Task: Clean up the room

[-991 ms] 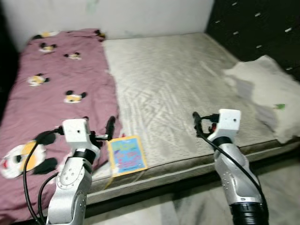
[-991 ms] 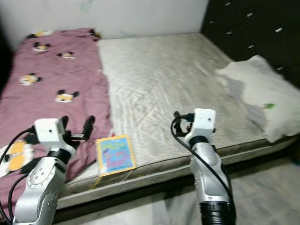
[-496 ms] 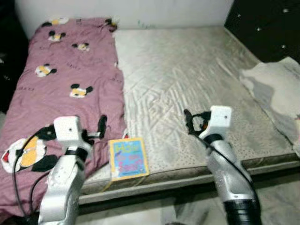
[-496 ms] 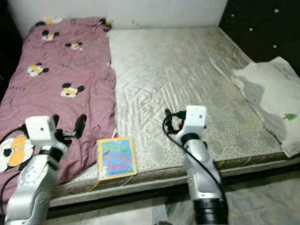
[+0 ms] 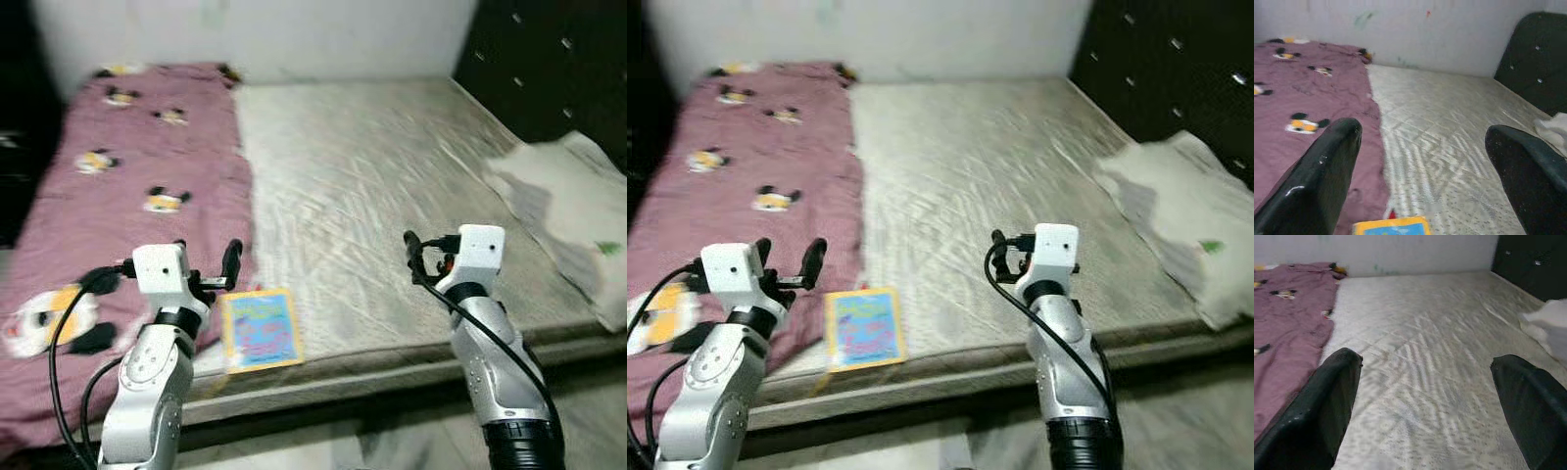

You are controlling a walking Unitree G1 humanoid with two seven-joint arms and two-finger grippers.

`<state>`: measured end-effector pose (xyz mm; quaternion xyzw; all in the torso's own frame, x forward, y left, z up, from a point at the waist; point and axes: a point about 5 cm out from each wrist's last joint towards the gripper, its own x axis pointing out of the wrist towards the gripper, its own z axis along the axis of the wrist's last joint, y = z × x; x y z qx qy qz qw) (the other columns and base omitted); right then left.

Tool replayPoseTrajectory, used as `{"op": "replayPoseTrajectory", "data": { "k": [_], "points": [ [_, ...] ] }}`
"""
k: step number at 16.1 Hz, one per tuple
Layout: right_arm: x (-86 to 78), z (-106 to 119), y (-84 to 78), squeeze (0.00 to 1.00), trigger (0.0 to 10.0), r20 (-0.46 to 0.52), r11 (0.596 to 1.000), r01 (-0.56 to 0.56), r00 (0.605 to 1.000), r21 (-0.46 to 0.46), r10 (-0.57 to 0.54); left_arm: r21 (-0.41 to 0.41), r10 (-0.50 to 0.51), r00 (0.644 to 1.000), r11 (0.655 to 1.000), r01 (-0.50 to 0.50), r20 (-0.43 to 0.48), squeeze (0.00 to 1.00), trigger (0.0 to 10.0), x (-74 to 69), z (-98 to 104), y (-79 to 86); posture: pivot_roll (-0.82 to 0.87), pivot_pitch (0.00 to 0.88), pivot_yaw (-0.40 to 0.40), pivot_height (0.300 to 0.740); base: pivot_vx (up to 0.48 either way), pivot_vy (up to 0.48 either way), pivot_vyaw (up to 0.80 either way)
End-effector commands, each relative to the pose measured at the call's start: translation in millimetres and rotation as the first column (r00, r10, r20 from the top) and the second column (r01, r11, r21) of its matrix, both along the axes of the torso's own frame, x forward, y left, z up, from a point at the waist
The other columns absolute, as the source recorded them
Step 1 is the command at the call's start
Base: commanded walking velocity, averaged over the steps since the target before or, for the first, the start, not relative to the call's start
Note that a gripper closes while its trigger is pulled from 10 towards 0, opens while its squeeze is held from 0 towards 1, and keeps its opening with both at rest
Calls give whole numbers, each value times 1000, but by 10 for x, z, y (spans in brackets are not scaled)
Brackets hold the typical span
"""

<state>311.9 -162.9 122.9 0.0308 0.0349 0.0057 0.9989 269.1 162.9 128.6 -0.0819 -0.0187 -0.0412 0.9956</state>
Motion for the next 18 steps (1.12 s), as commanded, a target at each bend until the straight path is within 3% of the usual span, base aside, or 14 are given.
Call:
{"op": "replayPoseTrajectory", "data": {
  "k": [1, 4, 11, 18],
  "points": [
    [7, -1, 53, 0, 10000, -3, 1000, -19, 1000, 6, 19, 16, 16, 1000, 1000, -15, -11, 0, 10000, 0, -13, 49, -46, 68, -21, 740, 0, 480, 0],
    [10, -2, 53, 0, 10000, -3, 1000, -19, 1000, 6, 19, 18, 12, 1000, 1000, -12, -11, 0, 10000, 3, -12, 45, -46, 72, -24, 740, 0, 421, 0],
    [20, 8, 60, 0, 10000, -3, 1000, -16, 1000, 6, 16, 13, -2, 1000, 1000, 2, 7, 0, 10000, 6, 14, 38, -49, 79, -21, 740, 0, 0, -92],
    [27, 12, 64, 0, 10000, 0, 1000, -18, 1000, 2, 18, 13, -2, 1000, 1000, 2, 10, 0, 10000, 11, 17, 41, -49, 79, -21, 740, 277, 0, -76]
  ]
}}
